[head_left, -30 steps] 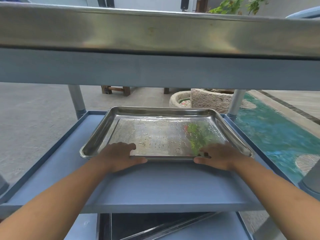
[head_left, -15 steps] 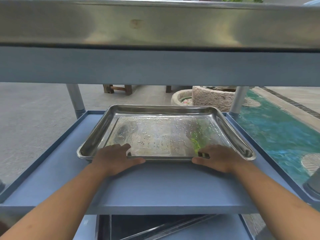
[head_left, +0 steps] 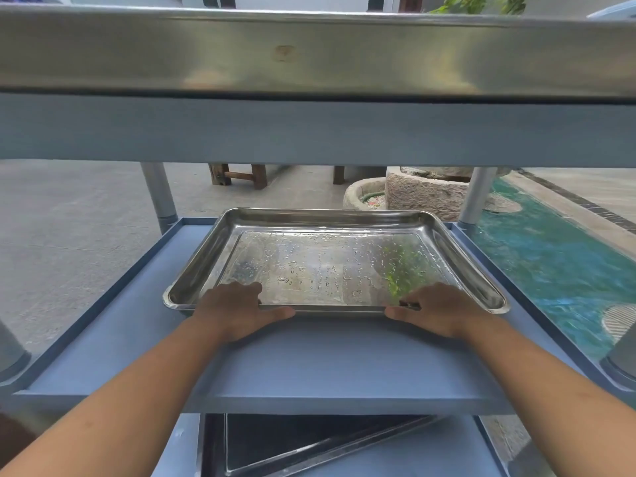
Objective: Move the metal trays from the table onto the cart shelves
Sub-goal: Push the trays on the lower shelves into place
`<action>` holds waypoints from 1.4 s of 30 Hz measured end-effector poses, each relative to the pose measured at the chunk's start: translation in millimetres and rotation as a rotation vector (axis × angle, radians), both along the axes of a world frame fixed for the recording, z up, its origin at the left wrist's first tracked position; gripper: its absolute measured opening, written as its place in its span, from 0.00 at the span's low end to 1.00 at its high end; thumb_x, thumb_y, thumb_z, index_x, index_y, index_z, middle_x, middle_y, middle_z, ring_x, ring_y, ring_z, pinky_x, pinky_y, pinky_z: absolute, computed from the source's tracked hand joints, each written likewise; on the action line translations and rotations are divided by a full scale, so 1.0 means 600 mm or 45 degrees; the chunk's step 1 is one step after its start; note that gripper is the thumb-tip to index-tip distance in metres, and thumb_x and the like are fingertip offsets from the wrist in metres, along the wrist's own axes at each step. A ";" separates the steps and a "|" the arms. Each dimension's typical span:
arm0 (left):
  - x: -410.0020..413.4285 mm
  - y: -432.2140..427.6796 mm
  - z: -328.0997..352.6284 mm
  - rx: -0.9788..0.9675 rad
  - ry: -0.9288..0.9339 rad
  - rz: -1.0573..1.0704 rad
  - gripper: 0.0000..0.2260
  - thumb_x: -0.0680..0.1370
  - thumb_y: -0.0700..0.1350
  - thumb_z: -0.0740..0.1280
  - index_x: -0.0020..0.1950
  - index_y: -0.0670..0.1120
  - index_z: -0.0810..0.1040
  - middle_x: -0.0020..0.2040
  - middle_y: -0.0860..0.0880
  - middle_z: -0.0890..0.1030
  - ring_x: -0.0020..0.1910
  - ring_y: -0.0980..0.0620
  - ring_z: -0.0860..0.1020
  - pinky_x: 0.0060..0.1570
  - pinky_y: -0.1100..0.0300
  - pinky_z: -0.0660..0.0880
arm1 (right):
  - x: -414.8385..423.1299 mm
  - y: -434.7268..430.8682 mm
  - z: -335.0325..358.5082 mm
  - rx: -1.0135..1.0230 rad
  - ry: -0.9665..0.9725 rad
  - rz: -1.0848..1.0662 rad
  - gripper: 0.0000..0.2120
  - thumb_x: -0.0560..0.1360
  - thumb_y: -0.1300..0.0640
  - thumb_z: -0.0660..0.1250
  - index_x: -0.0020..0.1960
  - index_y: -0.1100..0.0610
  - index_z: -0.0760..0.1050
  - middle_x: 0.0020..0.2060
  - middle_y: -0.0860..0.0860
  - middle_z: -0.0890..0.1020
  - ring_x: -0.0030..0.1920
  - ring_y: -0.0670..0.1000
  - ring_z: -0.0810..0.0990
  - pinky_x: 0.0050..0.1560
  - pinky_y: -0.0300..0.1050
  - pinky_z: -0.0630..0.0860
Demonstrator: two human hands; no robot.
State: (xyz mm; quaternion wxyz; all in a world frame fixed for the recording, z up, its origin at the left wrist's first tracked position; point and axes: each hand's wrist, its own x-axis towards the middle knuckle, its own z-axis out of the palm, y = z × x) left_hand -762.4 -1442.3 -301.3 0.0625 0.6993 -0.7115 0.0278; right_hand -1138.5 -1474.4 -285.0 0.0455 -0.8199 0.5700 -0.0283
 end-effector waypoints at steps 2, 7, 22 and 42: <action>-0.002 0.007 0.001 -0.001 0.000 -0.006 0.48 0.55 0.87 0.43 0.55 0.55 0.73 0.53 0.50 0.82 0.53 0.45 0.79 0.44 0.52 0.68 | 0.001 0.008 0.003 0.011 0.012 0.006 0.42 0.60 0.14 0.45 0.34 0.52 0.72 0.31 0.48 0.77 0.35 0.48 0.76 0.38 0.47 0.71; -0.003 0.030 0.003 -0.003 -0.033 -0.011 0.49 0.56 0.87 0.43 0.57 0.54 0.74 0.55 0.48 0.82 0.54 0.44 0.79 0.45 0.52 0.69 | 0.003 0.034 0.007 0.030 0.049 0.005 0.38 0.60 0.14 0.42 0.35 0.46 0.71 0.31 0.43 0.73 0.36 0.47 0.74 0.40 0.46 0.71; -0.011 0.120 0.003 -0.076 -0.016 -0.055 0.51 0.58 0.86 0.44 0.61 0.51 0.76 0.52 0.49 0.84 0.51 0.45 0.81 0.44 0.53 0.75 | -0.006 0.128 0.013 -0.016 0.046 0.022 0.43 0.60 0.14 0.40 0.48 0.43 0.77 0.29 0.41 0.69 0.32 0.38 0.67 0.31 0.39 0.58; -0.023 0.233 0.011 -0.052 -0.085 -0.053 0.52 0.60 0.86 0.41 0.66 0.51 0.74 0.49 0.49 0.85 0.47 0.45 0.82 0.45 0.50 0.79 | -0.029 0.224 -0.008 -0.059 0.019 0.020 0.55 0.60 0.14 0.36 0.69 0.45 0.75 0.63 0.48 0.81 0.61 0.53 0.80 0.54 0.52 0.75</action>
